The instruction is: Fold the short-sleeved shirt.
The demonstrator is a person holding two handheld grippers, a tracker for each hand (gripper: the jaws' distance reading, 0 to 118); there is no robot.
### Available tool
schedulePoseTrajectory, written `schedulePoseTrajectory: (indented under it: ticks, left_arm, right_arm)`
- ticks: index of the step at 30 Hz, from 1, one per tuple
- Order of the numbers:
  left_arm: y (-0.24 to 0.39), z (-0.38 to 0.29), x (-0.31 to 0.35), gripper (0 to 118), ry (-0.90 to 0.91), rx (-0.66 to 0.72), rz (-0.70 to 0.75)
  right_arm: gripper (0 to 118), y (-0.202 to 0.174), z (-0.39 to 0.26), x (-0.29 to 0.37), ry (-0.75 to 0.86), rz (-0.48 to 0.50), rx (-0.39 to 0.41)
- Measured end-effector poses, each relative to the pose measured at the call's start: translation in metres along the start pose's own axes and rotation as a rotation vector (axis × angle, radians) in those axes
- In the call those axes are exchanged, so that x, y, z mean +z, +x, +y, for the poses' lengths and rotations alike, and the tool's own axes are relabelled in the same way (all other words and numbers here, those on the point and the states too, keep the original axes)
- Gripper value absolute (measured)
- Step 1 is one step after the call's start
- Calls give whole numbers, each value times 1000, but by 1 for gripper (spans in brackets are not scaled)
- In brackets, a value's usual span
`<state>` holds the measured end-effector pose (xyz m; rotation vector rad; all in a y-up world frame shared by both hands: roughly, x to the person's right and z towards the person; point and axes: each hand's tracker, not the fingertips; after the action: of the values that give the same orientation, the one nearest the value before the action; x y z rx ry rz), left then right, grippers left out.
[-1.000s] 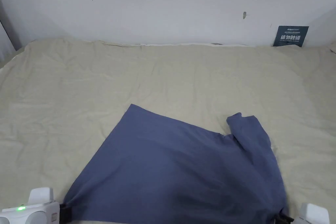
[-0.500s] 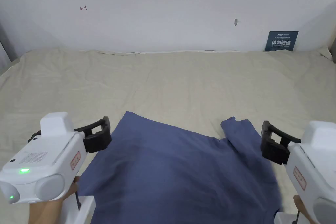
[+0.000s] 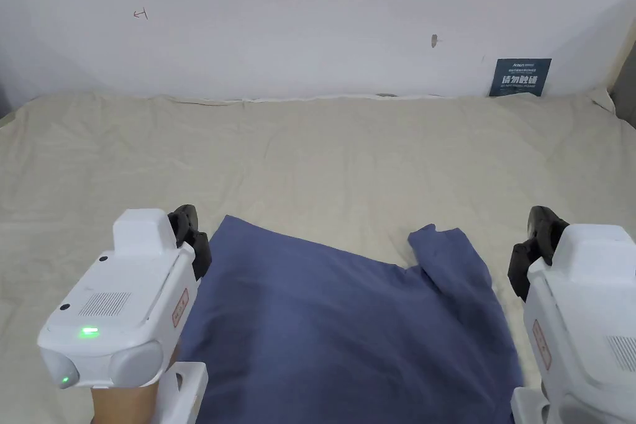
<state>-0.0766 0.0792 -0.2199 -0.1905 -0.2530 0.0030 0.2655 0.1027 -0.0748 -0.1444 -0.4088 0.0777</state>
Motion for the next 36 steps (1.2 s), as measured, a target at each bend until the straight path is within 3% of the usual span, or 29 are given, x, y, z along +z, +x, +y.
schedulePoseTrajectory:
  ticks: [6,12,17,18,19,20,21,22,23,27,28,29,35,36]
  left_arm:
    - [-4,1,-59,0,-144,6,-52]
    - [-20,-6,-175,0,-401,1,-105]
    - [-34,-25,-273,2,-557,-5,-63]
    - [-36,-32,-293,8,-612,-18,-64]
    - [-39,-38,-309,24,-630,-21,-31]
    - [-43,-44,-323,63,-640,-14,-18]
    - [-48,-51,-338,86,-678,-8,-20]
    - [-51,-58,-350,103,-702,5,7]
    - [-53,-65,-361,109,-713,23,28]
    - [-60,-88,-395,106,-803,71,39]
    - [-59,-94,-397,100,-827,72,41]
    - [-57,-99,-398,82,-829,68,32]
    - [-34,-105,-389,65,-799,-52,10]
    - [-30,-102,-386,52,-790,-53,0]
  right_arm:
    - [1,-4,-2,-29,-35,6,-5]
    - [1,-11,-11,-69,-81,9,-8]
    - [1,-16,-24,-106,-134,4,-10]
    - [1,-16,-28,-114,-147,1,-8]
    - [1,-16,-31,-122,-161,-1,-5]
    - [1,-16,-34,-129,-171,-3,-3]
    - [1,-15,-38,-135,-181,-7,-1]
    - [1,-14,-42,-141,-191,-10,0]
    - [1,-12,-45,-147,-201,-14,2]
    - [1,-6,-60,-166,-245,-37,6]
    - [1,-4,-64,-169,-256,-44,9]
    - [1,-2,-68,-172,-267,-50,9]
    - [1,11,-86,-182,-351,-61,-18]
    - [1,14,-88,-185,-385,-62,-28]
